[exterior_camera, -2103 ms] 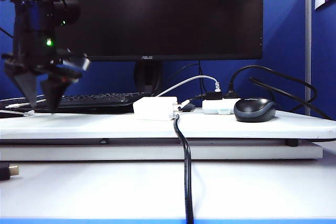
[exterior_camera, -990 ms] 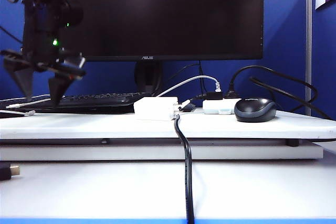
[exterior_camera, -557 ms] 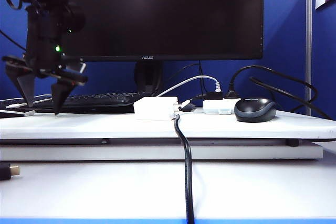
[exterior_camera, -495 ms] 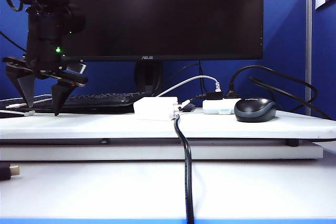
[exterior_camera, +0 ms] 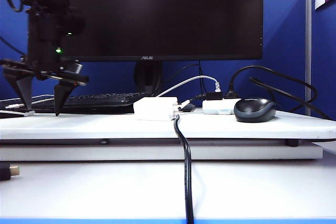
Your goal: Pick up the Type-C charging cable and the charging base, insert one end of the Type-C charger into the corresponding slot on the base, and finally place the plugged-in charger back on the table.
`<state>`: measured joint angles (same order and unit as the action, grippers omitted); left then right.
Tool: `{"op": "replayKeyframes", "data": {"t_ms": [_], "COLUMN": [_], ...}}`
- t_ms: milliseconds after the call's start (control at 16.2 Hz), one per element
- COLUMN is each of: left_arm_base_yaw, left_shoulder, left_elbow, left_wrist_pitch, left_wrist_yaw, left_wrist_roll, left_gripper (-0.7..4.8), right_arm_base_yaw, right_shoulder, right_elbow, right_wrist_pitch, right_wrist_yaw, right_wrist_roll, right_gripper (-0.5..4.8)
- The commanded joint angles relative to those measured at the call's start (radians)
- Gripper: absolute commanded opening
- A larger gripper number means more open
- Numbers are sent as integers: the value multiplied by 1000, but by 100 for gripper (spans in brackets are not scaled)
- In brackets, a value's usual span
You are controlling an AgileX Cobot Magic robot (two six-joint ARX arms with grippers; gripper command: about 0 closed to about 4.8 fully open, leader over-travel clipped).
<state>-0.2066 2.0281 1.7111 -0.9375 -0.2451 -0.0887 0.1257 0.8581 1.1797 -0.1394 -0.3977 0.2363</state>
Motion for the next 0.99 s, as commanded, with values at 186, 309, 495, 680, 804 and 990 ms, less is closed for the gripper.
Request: {"op": "replayKeyframes", "data": {"t_ms": [186,309,495,680,804,990], "left_arm_base_yaw": [40,41,38,37,37,25], "left_shoulder": [30,30,29,29,29,29], "left_elbow": [-22,-22,-22,-22,-22,-22], "left_wrist_pitch": [-117,-127,-176,-279,-270,-214], "left_wrist_yaw": [213,251,323,339,340,336], "left_wrist_roll": [-31,-13,52,119,117,88], "left_gripper": [340,339,335,335,335,335], "right_arm_base_yaw": [1,1,1,1,1,1], "right_shoulder": [-13,-15,-15,-15,-15,-15], "right_elbow": [6,6,6,6,6,6], "right_wrist_pitch": [16,17,17,17,17,17], "right_wrist_yaw": [-27,-27,-27,-27,-27,-27], "right_wrist_roll": [4,4,4,4,4,4], "right_gripper": [-1,-1,-1,-1,-1,-1]}}
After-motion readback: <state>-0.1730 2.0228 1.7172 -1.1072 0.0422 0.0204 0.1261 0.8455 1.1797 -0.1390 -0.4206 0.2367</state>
